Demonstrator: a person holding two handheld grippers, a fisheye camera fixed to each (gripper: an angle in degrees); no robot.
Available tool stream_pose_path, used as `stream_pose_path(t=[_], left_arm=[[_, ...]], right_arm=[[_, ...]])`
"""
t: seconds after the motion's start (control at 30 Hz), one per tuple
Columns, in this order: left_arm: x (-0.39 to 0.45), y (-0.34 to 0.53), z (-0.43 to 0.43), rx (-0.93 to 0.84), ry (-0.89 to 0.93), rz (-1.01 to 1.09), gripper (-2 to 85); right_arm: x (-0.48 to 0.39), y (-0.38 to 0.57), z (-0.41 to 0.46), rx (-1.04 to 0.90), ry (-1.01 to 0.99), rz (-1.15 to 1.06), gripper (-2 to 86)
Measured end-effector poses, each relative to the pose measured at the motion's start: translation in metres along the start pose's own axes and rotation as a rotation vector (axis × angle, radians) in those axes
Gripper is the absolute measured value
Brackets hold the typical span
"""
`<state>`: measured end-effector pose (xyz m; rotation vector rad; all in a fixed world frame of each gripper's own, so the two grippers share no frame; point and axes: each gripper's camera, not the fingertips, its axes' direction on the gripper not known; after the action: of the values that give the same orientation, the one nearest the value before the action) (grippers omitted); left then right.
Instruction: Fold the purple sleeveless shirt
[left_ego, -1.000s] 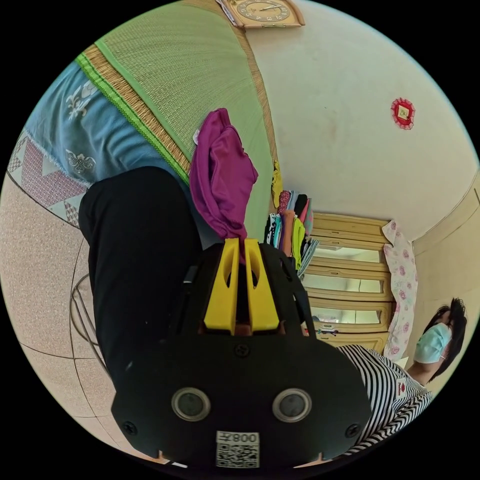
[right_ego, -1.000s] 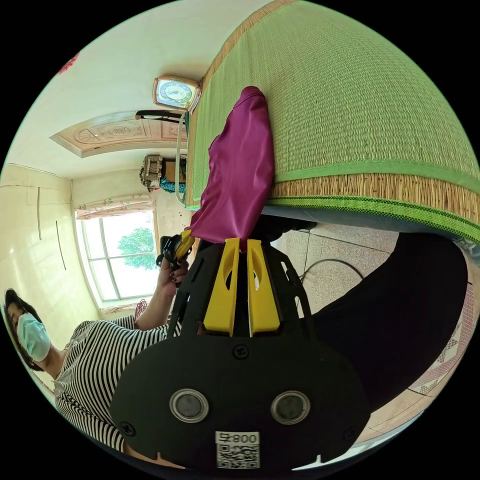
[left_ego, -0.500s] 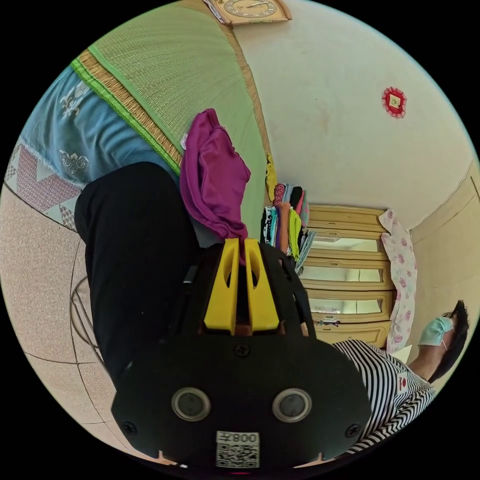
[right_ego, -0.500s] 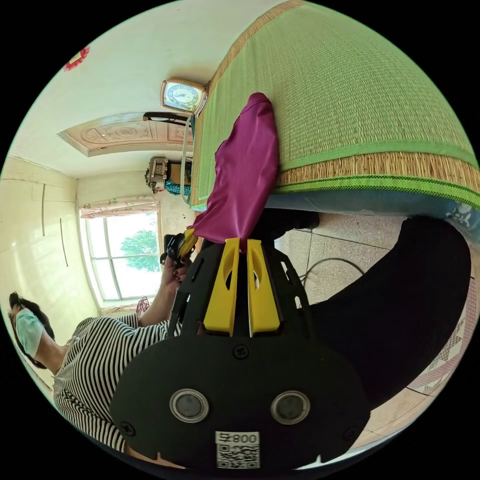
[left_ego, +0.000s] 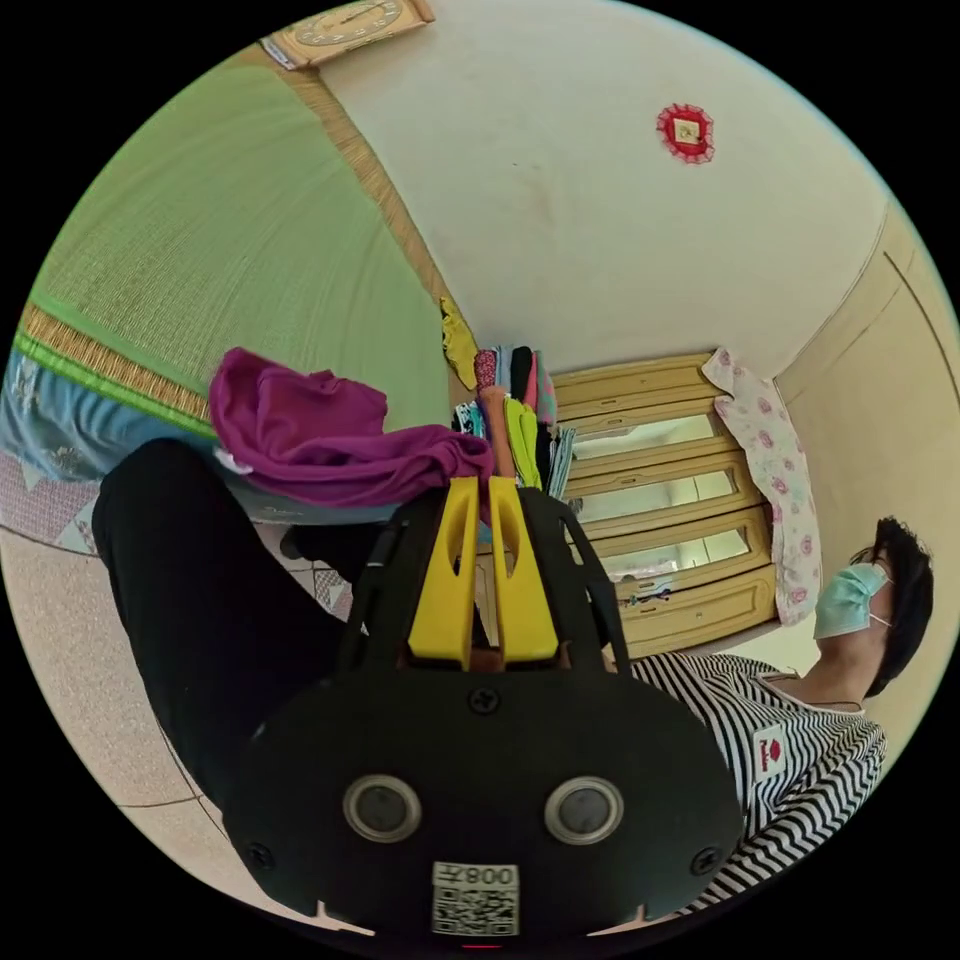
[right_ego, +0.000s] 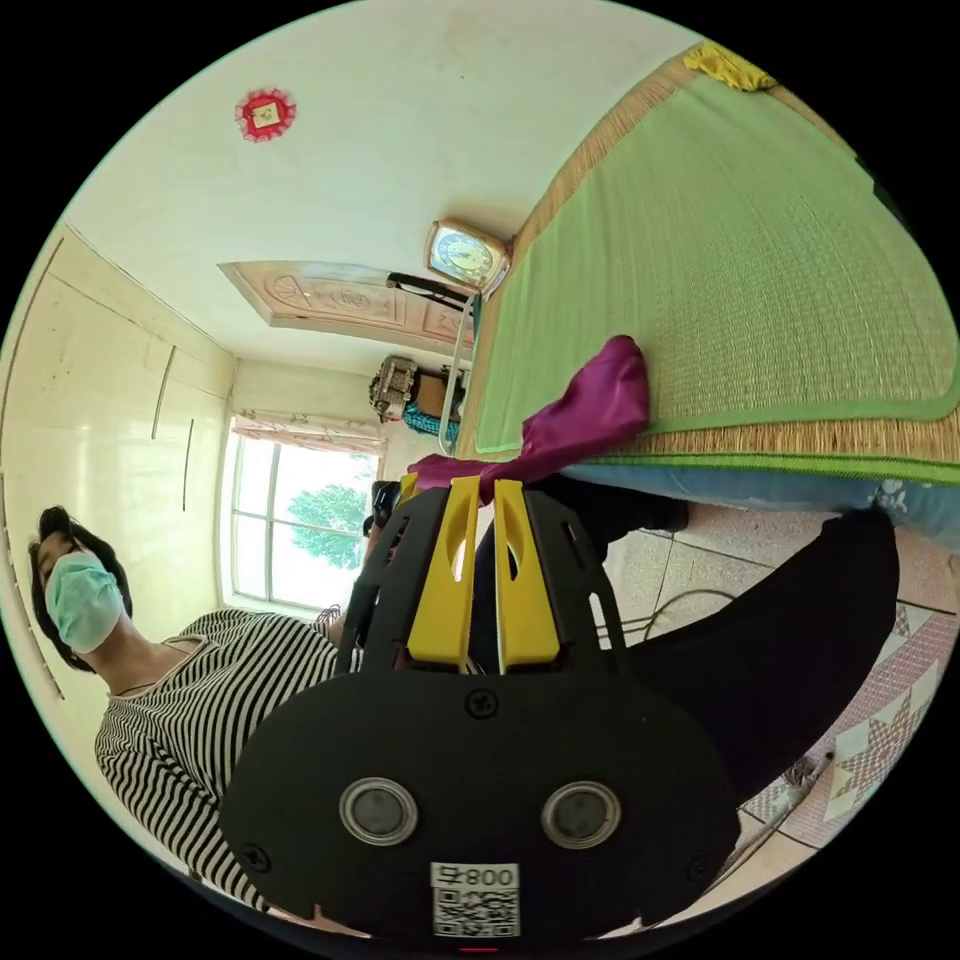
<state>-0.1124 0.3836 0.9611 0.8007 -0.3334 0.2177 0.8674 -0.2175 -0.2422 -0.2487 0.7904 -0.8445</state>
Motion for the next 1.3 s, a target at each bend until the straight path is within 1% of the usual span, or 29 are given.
stream_pose_path(t=[0.07, 0.2, 0.33, 0.43, 0.5, 0.53, 0.6, 0.67, 0.73, 0.8, 0.83, 0.9, 0.93, 1.0, 1.03, 1.07, 1.1, 1.17, 1.23, 1.3], left_arm=[[0.026, -0.023, 0.026, -0.011, 0.007, 0.065, 2.0], [0.057, -0.066, 0.078, -0.036, 0.023, 0.132, 1.9], [0.099, -0.121, 0.153, -0.067, 0.020, 0.204, 1.9], [0.136, -0.160, 0.214, -0.080, 0.045, 0.268, 1.8], [0.162, -0.182, 0.254, -0.088, 0.062, 0.314, 1.9], [0.180, -0.196, 0.280, -0.092, 0.081, 0.345, 1.9], [0.211, -0.213, 0.321, -0.096, 0.109, 0.408, 1.9], [0.254, -0.228, 0.376, -0.099, 0.148, 0.503, 1.9], [0.283, -0.233, 0.418, -0.111, 0.175, 0.572, 1.9], [0.307, -0.234, 0.460, -0.129, 0.189, 0.632, 1.9], [0.318, -0.231, 0.490, -0.156, 0.196, 0.660, 1.9], [0.328, -0.223, 0.537, -0.208, 0.208, 0.681, 1.9], [0.328, -0.214, 0.571, -0.256, 0.212, 0.684, 1.9], [0.322, -0.196, 0.621, -0.342, 0.191, 0.683, 1.9], [0.314, -0.183, 0.655, -0.406, 0.147, 0.675, 1.9], [0.301, -0.171, 0.686, -0.478, 0.109, 0.636, 1.9], [0.295, -0.165, 0.701, -0.516, 0.096, 0.617, 1.9], [0.272, -0.144, 0.748, -0.645, 0.083, 0.548, 2.0], [0.263, -0.134, 0.769, -0.673, 0.100, 0.521, 1.9], [0.261, -0.127, 0.786, -0.687, 0.089, 0.517, 2.0]], right_arm=[[-0.011, -0.005, -0.026, 0.024, -0.005, -0.038, 2.2], [-0.028, -0.030, -0.090, 0.080, 0.021, -0.095, 2.2], [-0.044, -0.062, -0.155, 0.152, 0.055, -0.138, 2.1], [-0.061, -0.090, -0.221, 0.224, 0.084, -0.175, 2.1], [-0.081, -0.108, -0.285, 0.300, 0.109, -0.211, 2.0], [-0.087, -0.112, -0.302, 0.320, 0.118, -0.223, 2.0], [-0.117, -0.122, -0.371, 0.393, 0.160, -0.282, 2.1], [-0.139, -0.122, -0.423, 0.455, 0.181, -0.320, 2.1], [-0.157, -0.117, -0.472, 0.507, 0.197, -0.356, 2.1], [-0.170, -0.101, -0.531, 0.561, 0.253, -0.372, 2.1], [-0.170, -0.095, -0.545, 0.572, 0.271, -0.368, 2.1], [-0.158, -0.064, -0.593, 0.612, 0.349, -0.327, 2.2], [-0.151, -0.054, -0.604, 0.623, 0.364, -0.308, 2.2], [-0.108, -0.016, -0.640, 0.640, 0.402, -0.199, 2.2], [-0.093, -0.006, -0.648, 0.645, 0.405, -0.155, 2.1], [-0.061, 0.014, -0.662, 0.649, 0.397, -0.058, 2.1], [-0.030, 0.035, -0.674, 0.656, 0.374, 0.028, 2.1], [0.005, 0.063, -0.687, 0.667, 0.348, 0.113, 2.2], [0.025, 0.083, -0.697, 0.669, 0.307, 0.135, 2.2], [0.036, 0.096, -0.706, 0.638, 0.320, 0.154, 2.2]])
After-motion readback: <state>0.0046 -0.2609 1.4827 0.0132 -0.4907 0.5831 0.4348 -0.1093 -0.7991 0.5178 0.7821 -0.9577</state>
